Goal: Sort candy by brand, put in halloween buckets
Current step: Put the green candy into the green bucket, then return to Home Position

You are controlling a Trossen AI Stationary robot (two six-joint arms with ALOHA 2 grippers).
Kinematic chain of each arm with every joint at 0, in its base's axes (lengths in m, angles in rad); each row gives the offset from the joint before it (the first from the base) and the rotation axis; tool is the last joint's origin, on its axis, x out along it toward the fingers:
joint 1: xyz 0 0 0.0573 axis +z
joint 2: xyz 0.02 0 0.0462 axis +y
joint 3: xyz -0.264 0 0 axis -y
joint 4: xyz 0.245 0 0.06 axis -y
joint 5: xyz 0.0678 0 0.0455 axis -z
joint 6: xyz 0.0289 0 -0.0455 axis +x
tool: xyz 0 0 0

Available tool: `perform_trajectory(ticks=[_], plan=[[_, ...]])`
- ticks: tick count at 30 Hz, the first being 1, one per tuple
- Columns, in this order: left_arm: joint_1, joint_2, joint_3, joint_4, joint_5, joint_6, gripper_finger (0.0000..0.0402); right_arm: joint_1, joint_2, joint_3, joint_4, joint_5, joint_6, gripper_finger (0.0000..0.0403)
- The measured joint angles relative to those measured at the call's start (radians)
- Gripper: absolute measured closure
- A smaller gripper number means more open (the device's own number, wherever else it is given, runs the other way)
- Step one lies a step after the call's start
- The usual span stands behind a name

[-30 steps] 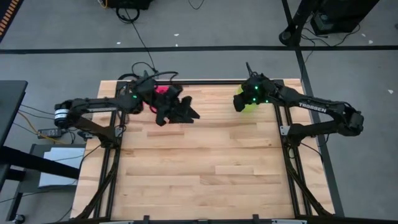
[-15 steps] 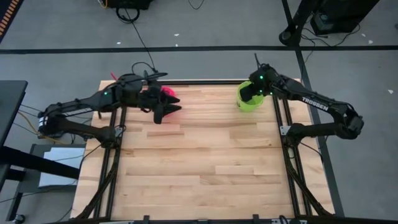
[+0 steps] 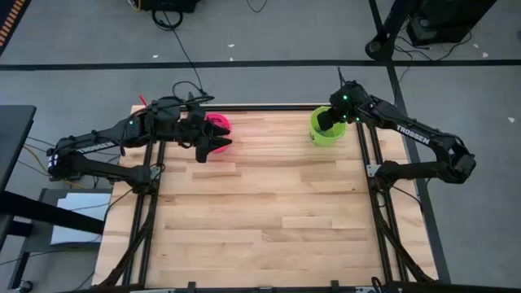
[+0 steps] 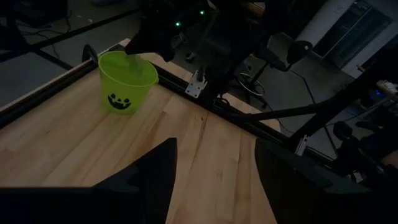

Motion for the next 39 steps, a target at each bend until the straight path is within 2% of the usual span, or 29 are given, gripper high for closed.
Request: perform_trajectory(ticks=[6, 9, 15, 20, 26, 28, 31, 35, 39], plan=[[0.0, -0.009, 0.0, 0.004, -0.019, 0.015, 0.0179, 0.0, 0.0, 0.0, 0.04, -0.073, 0.009, 0.0269], [0.0, -0.03, 0.0, 0.005, -0.041, 0.034, 0.0179, 0.0, -0.002, 0.0, 0.09, -0.148, 0.011, 0.0245], [0.0, -0.11, 0.0, -0.017, -0.078, 0.058, 0.0179, 0.0, -0.056, 0.0, 0.257, -0.387, 0.092, 0.0235], [0.0, -0.221, 0.0, -0.131, -0.094, 0.082, 0.0179, 0.01, -0.177, 0.0, 0.349, -0.554, 0.199, 0.0236], [-0.001, -0.423, -0.002, -0.404, -0.193, 0.079, 0.0179, 0.04, -0.417, 0.0, 0.342, -0.606, 0.308, 0.0236], [-0.001, -0.507, -0.003, -0.467, -0.236, 0.057, 0.0179, 0.068, -0.521, 0.0, 0.34, -0.591, 0.335, 0.0236], [-0.001, -0.623, -0.013, -0.515, -0.306, 0.035, 0.0179, 0.116, -0.689, 0.0, 0.339, -0.513, 0.336, 0.0237], [-0.001, -0.738, -0.048, -0.529, -0.331, 0.041, 0.0179, 0.149, -0.886, 0.003, 0.313, -0.458, 0.303, 0.0237], [0.002, -0.821, -0.157, -0.547, -0.331, 0.095, 0.0179, 0.142, -1.018, -0.002, 0.119, -0.453, 0.24, 0.0237]])
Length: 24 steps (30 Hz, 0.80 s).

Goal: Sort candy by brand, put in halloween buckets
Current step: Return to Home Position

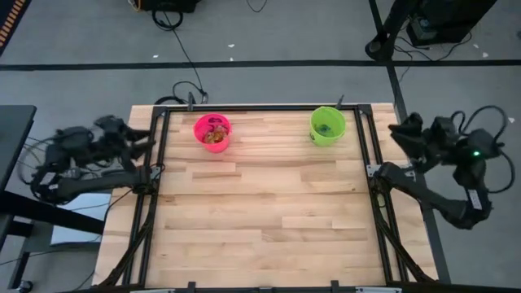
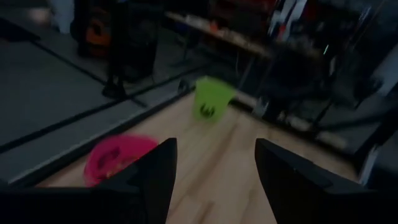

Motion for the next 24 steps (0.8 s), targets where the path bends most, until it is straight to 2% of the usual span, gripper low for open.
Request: perform_trajectory(ticks=[2, 4, 7, 10, 15, 18, 24], plan=[[0.0, -0.038, -0.083, 0.001, 0.005, 0.027, 0.0179, -0.012, -0.045, -0.023, -0.088, -0.012, -0.04, 0.0237], [0.001, -0.072, -0.171, 0.033, 0.034, 0.044, 0.0179, -0.025, -0.081, -0.068, -0.1, -0.049, -0.06, 0.0237], [0.001, -0.116, -0.319, 0.157, 0.12, 0.047, 0.0179, -0.045, -0.12, -0.134, -0.077, -0.165, -0.061, 0.0237], [0.001, -0.151, -0.471, 0.357, 0.109, 0.065, 0.0179, -0.071, -0.118, -0.202, -0.092, -0.248, -0.082, 0.0237], [-0.002, -0.14, -0.637, 0.679, 0.053, 0.094, 0.0179, -0.094, -0.118, -0.298, 0.097, -0.248, -0.142, 0.0237], [-0.004, -0.125, -0.678, 0.707, 0.044, 0.107, 0.0179, -0.092, -0.12, -0.33, 0.137, -0.241, -0.227, 0.0237], [-0.004, -0.119, -0.779, 0.789, -0.051, 0.136, 0.0179, -0.093, -0.12, -0.412, 0.163, -0.127, -0.341, 0.0237]])
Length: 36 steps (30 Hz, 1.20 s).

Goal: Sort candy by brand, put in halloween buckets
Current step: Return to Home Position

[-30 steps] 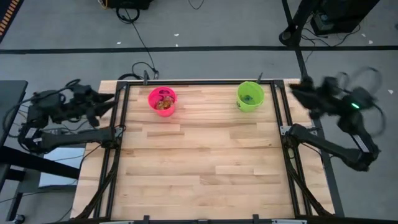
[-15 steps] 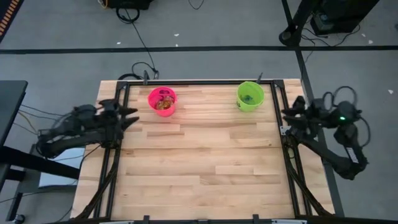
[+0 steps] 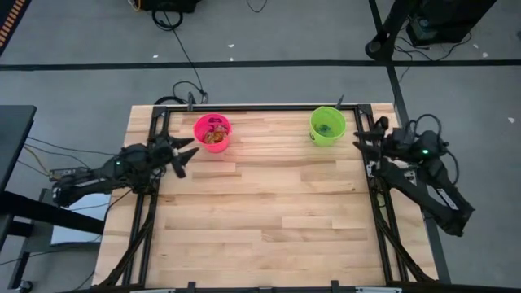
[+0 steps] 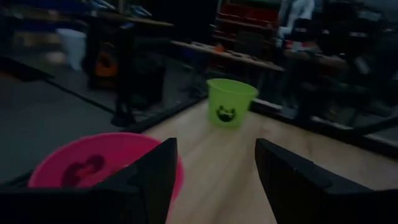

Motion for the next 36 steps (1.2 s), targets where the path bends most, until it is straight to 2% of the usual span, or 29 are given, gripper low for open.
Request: perform_trajectory(ticks=[4, 9, 22, 30, 33, 36], plan=[[-0.001, 0.001, -0.083, 0.132, -0.067, 0.043, 0.0179, 0.001, 0.0, -0.082, 0.096, 0.024, -0.004, 0.0237], [-0.001, 0.002, -0.171, 0.291, -0.168, 0.093, 0.0179, 0.001, 0.001, -0.176, 0.205, 0.106, -0.007, 0.0237], [-0.001, 0.069, -0.173, 0.277, -0.396, 0.154, 0.0179, 0.001, 0.001, -0.34, 0.393, 0.358, -0.1, 0.0237], [-0.003, 0.135, -0.173, 0.211, -0.416, 0.121, 0.0179, 0.002, 0.001, -0.401, 0.405, 0.43, -0.16, 0.0237], [-0.011, 0.168, -0.173, 0.209, -0.461, 0.117, 0.0179, 0.002, 0.001, -0.457, 0.465, 0.452, -0.161, 0.0237], [-0.019, 0.195, -0.173, 0.206, -0.524, 0.116, 0.0179, 0.005, 0.004, -0.463, 0.438, 0.484, -0.166, 0.0237]])
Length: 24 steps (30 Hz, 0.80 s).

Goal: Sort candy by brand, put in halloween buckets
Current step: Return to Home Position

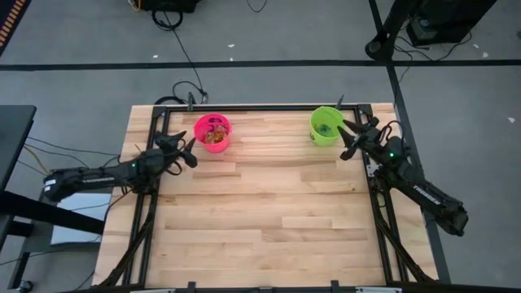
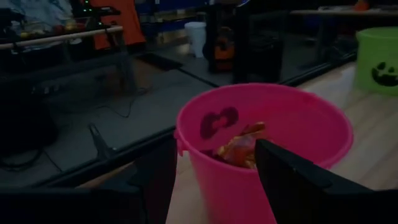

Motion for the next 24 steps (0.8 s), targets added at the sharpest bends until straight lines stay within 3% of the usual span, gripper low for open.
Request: perform_trajectory(ticks=[7, 14, 20, 24], plan=[[-0.032, 0.037, 0.0, -0.002, -0.014, 0.004, 0.0179, 0.032, -0.001, 0.0, 0.0, 0.054, -0.037, 0.0237], [-0.084, 0.039, 0.0, 0.003, 0.062, 0.004, 0.0179, 0.085, 0.003, 0.0, -0.098, -0.136, 0.018, 0.0237], [-0.194, 0.097, 0.0, 0.023, 0.082, -0.119, 0.0179, 0.251, 0.03, 0.0, -0.092, -0.163, 0.084, 0.0237], [-0.311, 0.195, 0.0, 0.113, 0.008, -0.184, 0.0179, 0.408, 0.043, 0.0, -0.094, -0.109, 0.092, 0.0237]])
